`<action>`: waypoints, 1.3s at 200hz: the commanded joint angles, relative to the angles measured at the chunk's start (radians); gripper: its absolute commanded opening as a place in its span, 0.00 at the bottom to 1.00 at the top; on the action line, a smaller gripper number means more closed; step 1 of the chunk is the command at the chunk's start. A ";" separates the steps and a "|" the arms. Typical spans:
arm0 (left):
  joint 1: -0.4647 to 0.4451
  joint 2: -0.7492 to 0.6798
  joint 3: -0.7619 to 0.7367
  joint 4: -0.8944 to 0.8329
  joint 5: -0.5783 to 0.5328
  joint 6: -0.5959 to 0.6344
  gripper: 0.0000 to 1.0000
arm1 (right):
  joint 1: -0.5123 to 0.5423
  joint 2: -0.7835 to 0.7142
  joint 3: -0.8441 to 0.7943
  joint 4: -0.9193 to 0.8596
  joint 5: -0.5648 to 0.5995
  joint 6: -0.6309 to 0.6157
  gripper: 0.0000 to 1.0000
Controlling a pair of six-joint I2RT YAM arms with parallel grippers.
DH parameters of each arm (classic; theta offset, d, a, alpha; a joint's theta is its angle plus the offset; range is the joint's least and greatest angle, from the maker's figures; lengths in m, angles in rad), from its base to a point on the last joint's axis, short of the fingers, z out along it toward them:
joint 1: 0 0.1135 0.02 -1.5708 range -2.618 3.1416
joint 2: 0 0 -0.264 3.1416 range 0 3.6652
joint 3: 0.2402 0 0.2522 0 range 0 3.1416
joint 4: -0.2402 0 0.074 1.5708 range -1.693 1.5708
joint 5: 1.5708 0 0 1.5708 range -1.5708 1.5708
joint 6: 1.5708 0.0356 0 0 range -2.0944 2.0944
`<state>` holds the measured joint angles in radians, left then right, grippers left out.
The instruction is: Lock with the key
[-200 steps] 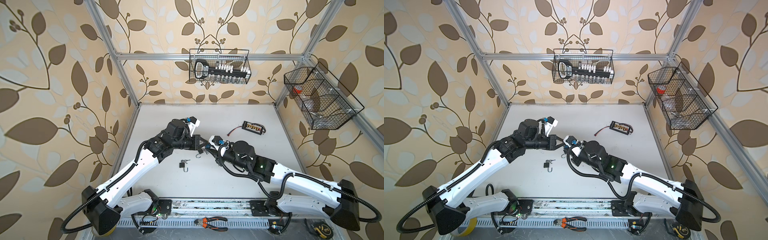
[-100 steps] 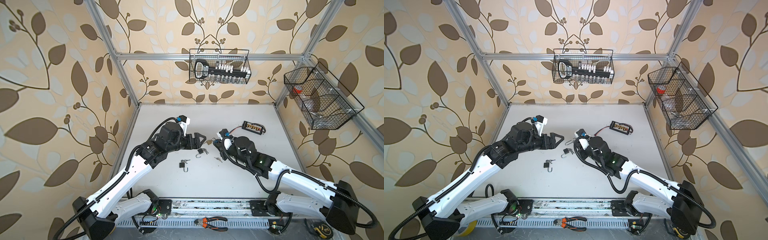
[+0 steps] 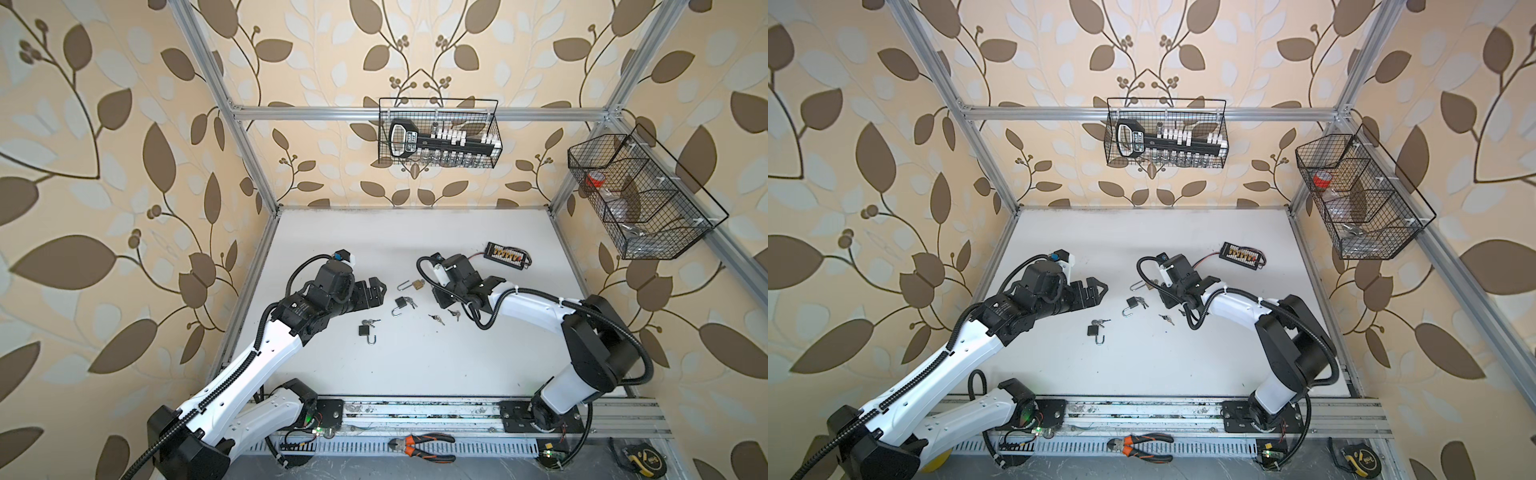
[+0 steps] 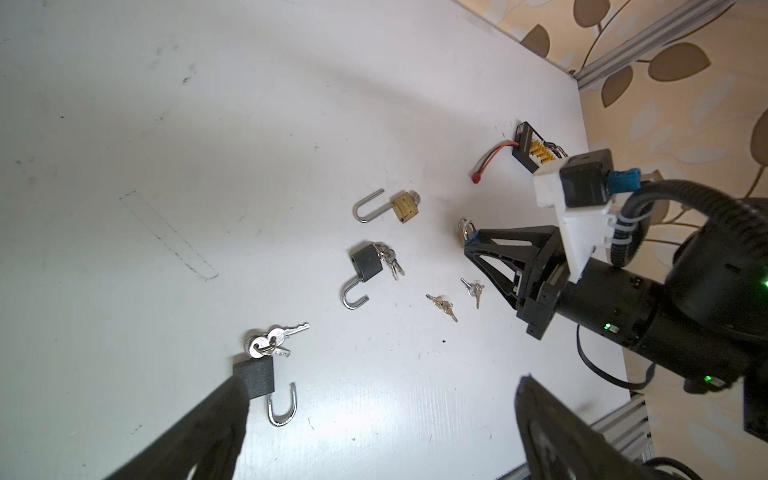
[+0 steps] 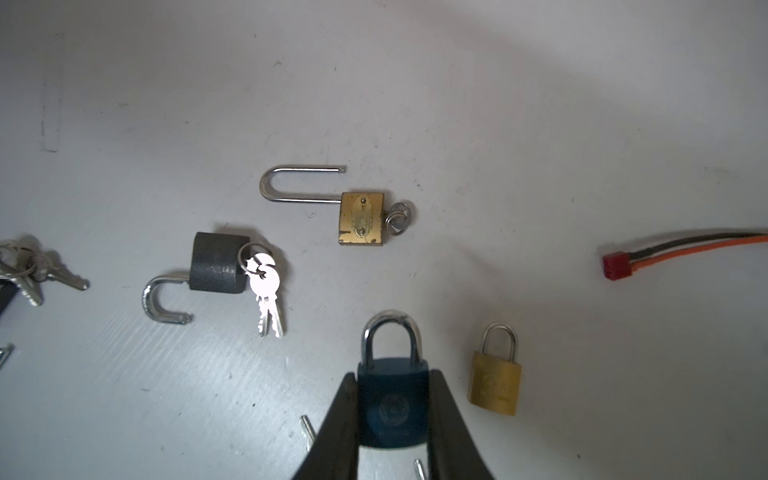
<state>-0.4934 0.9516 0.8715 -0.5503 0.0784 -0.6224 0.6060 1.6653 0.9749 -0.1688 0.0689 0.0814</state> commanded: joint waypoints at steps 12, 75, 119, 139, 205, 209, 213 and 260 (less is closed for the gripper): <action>0.037 -0.036 -0.015 0.011 0.037 -0.025 0.99 | -0.003 0.101 0.092 -0.053 -0.015 -0.026 0.00; 0.071 -0.040 -0.026 0.002 0.067 -0.026 0.99 | -0.011 0.205 0.150 -0.079 0.002 -0.043 0.00; 0.078 -0.042 -0.032 -0.001 0.073 -0.026 0.99 | -0.015 0.238 0.162 -0.090 0.002 -0.046 0.14; 0.079 -0.040 -0.032 0.001 0.078 -0.026 0.99 | -0.017 0.238 0.162 -0.091 0.000 -0.048 0.24; 0.097 -0.030 -0.044 0.025 0.106 -0.038 0.99 | -0.015 0.110 0.113 -0.043 -0.016 -0.053 0.43; 0.100 -0.031 -0.049 0.030 0.111 -0.041 0.99 | -0.014 0.099 0.105 -0.035 -0.026 -0.056 0.44; 0.105 -0.031 -0.054 0.034 0.116 -0.044 0.99 | -0.012 0.091 0.095 -0.023 -0.044 -0.059 0.44; 0.229 -0.052 -0.142 0.118 0.254 -0.100 0.99 | 0.054 0.063 0.055 0.027 -0.222 -0.246 0.52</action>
<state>-0.3271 0.9237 0.7662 -0.4992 0.2306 -0.6796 0.6201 1.7161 1.0512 -0.1665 -0.0277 -0.0273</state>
